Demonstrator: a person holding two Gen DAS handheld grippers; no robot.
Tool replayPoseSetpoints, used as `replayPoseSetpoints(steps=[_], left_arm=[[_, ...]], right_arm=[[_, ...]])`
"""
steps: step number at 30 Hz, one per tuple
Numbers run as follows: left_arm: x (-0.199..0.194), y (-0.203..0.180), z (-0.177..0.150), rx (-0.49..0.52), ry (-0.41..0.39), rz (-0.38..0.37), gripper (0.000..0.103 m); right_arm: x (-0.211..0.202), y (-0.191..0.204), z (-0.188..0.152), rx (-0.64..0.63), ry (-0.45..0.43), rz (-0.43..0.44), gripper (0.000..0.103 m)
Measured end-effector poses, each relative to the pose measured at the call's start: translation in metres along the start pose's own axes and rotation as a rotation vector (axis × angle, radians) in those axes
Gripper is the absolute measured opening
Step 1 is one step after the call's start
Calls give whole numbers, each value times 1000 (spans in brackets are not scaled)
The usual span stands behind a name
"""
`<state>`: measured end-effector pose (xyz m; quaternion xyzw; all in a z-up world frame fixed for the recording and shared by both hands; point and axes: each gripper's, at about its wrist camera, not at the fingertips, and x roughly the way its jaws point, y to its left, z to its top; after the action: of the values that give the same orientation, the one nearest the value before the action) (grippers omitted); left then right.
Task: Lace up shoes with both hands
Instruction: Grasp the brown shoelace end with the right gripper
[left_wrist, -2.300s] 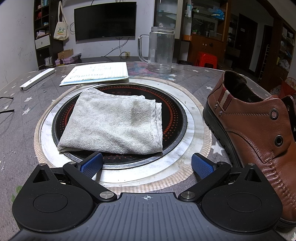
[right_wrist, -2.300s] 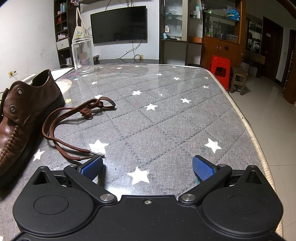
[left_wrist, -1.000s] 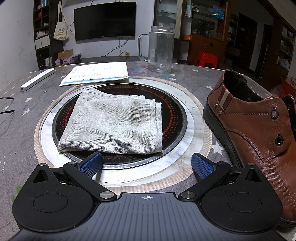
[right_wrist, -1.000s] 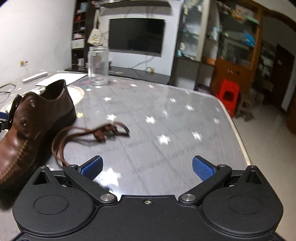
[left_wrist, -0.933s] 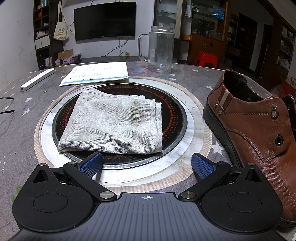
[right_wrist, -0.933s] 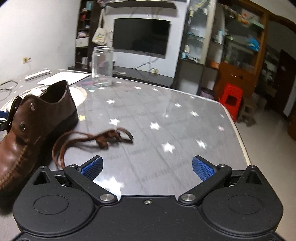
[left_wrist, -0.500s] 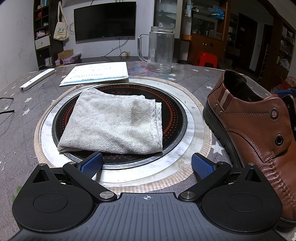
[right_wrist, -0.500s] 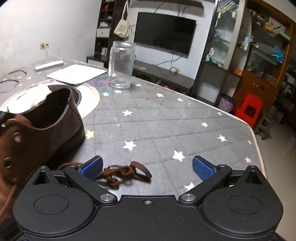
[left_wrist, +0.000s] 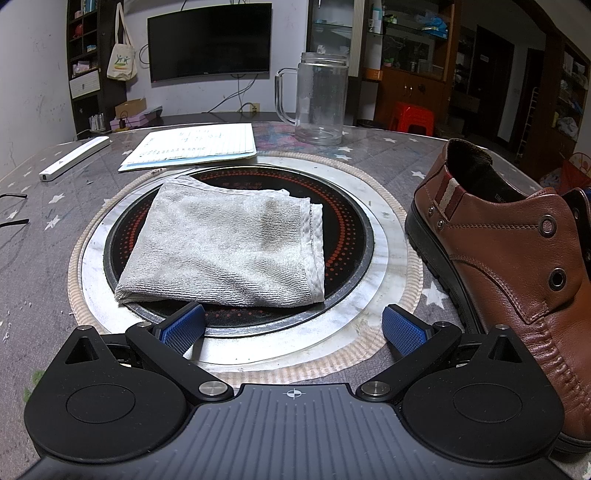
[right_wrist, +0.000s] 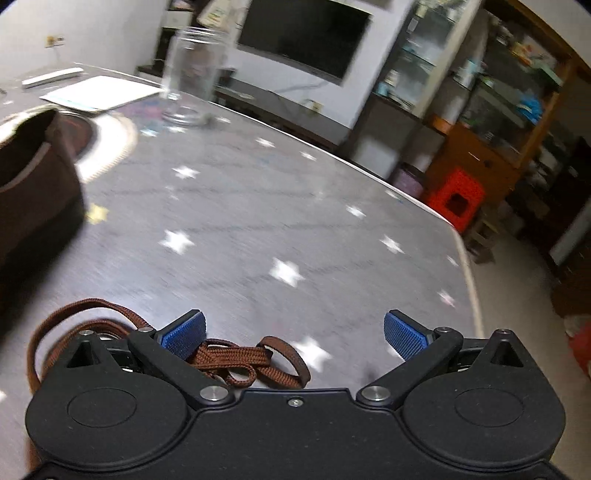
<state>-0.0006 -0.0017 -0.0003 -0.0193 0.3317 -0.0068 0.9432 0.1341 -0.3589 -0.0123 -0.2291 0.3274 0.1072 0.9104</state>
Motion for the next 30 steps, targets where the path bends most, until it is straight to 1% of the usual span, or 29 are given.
replayPoseSetpoints(steps=[4, 8, 11, 14, 16, 18, 19, 20, 22, 23, 25, 26, 28, 30], left_arm=[[0, 0, 0, 0, 0, 0, 103], [0, 0, 0, 0, 0, 0, 103], [0, 0, 1, 0, 0, 0, 103], [0, 1, 1, 0, 0, 0, 103], [0, 1, 1, 0, 0, 0, 103], [0, 1, 1, 0, 0, 0, 103], [0, 1, 1, 0, 0, 0, 103], [0, 1, 1, 0, 0, 0, 103], [0, 1, 1, 0, 0, 0, 103], [0, 1, 1, 0, 0, 0, 103], [0, 1, 1, 0, 0, 0, 103], [0, 1, 1, 0, 0, 0, 103], [0, 1, 1, 0, 0, 0, 103], [0, 1, 1, 0, 0, 0, 103]], right_arm=[[-7, -12, -12, -11, 42, -61, 103], [-23, -16, -25, -46, 35, -64, 103], [-41, -19, -29, -50, -13, -18, 103], [-56, -16, -24, -75, -74, 51, 103], [-63, -9, -18, -116, -101, 109, 103], [-63, -1, -11, -172, -104, 164, 94], [-62, 4, -8, -199, -98, 185, 88], [-59, 7, -6, -223, -87, 201, 79], [-51, 15, -3, -278, -55, 241, 73], [-47, 18, -3, -298, -44, 257, 67], [-41, 23, -4, -328, -24, 280, 62], [-38, 24, -4, -344, -16, 295, 58], [-36, 28, -4, -369, -15, 302, 56], [-35, 33, -1, -404, -23, 327, 56]])
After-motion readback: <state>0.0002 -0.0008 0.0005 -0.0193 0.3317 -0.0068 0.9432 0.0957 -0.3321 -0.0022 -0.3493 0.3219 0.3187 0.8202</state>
